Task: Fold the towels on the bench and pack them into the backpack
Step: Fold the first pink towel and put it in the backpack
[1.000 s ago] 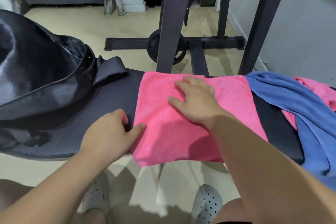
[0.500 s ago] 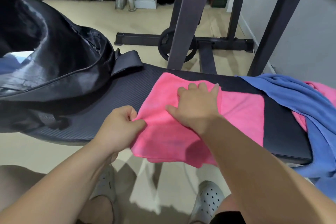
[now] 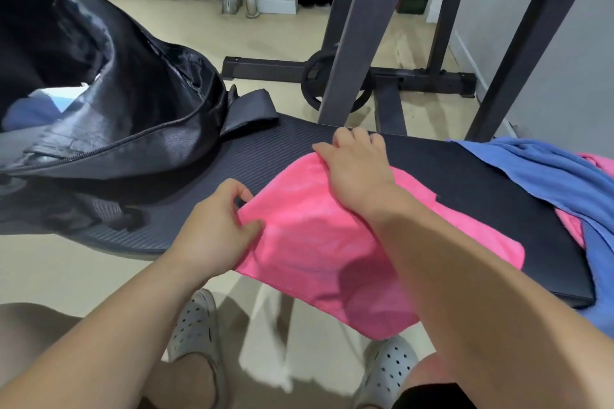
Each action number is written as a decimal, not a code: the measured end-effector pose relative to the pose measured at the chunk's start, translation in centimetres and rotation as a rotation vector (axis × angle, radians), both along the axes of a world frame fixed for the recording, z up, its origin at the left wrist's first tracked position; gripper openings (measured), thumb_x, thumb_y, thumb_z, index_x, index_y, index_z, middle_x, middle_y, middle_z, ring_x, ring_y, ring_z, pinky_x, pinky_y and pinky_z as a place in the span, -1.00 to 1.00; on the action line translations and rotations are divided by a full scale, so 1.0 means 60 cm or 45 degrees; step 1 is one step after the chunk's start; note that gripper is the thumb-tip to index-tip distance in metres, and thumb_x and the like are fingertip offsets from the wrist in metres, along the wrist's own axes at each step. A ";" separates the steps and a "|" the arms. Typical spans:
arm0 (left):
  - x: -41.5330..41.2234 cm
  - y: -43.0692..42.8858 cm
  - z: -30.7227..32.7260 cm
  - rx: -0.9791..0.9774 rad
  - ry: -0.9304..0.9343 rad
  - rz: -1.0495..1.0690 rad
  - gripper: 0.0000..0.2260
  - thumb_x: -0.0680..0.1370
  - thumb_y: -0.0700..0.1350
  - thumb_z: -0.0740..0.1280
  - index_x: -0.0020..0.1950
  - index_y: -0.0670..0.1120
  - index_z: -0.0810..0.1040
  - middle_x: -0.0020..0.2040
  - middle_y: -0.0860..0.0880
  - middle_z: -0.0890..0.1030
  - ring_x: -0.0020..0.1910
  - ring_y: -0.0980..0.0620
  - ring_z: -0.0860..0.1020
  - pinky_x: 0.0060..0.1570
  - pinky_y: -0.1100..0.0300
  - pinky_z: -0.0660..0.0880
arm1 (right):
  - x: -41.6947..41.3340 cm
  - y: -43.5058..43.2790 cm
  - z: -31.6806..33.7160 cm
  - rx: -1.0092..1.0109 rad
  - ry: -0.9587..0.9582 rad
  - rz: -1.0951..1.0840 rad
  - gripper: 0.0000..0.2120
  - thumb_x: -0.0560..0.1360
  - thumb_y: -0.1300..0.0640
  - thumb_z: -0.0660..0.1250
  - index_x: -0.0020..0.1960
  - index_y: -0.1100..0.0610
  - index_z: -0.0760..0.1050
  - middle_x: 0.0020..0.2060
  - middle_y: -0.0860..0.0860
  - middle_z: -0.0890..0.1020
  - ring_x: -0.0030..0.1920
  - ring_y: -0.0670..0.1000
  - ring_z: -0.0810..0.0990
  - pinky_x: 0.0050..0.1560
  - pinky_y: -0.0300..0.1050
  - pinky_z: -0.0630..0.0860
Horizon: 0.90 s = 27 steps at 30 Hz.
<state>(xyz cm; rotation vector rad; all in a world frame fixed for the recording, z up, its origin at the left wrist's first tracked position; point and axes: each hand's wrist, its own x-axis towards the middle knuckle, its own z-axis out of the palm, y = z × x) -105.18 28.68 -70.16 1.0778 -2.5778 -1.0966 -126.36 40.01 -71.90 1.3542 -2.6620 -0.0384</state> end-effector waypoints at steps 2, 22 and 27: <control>-0.003 -0.005 0.006 -0.074 -0.051 -0.009 -0.67 0.35 0.03 0.59 -0.08 0.07 0.47 -0.22 0.04 0.58 -0.22 0.01 0.55 -0.32 0.09 0.44 | -0.012 0.004 0.002 -0.005 0.058 -0.095 -0.60 0.48 0.20 0.29 0.28 -0.08 0.50 0.08 0.03 0.39 0.13 0.15 0.37 0.02 0.05 0.20; -0.030 -0.060 0.048 -0.170 0.166 0.031 -0.87 0.43 -0.10 0.53 -0.25 -0.01 0.60 -0.27 0.02 0.64 -0.24 -0.01 0.59 -0.26 0.12 0.47 | -0.072 0.139 0.154 -0.356 -0.244 -0.260 -0.84 0.53 0.13 0.33 -0.22 0.04 0.56 -0.20 0.01 0.52 -0.18 0.11 0.49 -0.22 -0.07 0.36; -0.038 -0.050 0.081 0.415 0.622 0.326 -0.94 0.43 -0.18 0.53 -0.18 -0.07 0.67 -0.22 -0.10 0.67 -0.27 -0.01 0.57 -0.20 0.12 0.48 | -0.055 0.189 0.197 -0.705 -0.983 -0.282 -0.90 0.54 0.14 0.42 -0.08 0.16 0.67 -0.22 0.09 0.67 -0.22 -0.02 0.58 -0.21 -0.13 0.46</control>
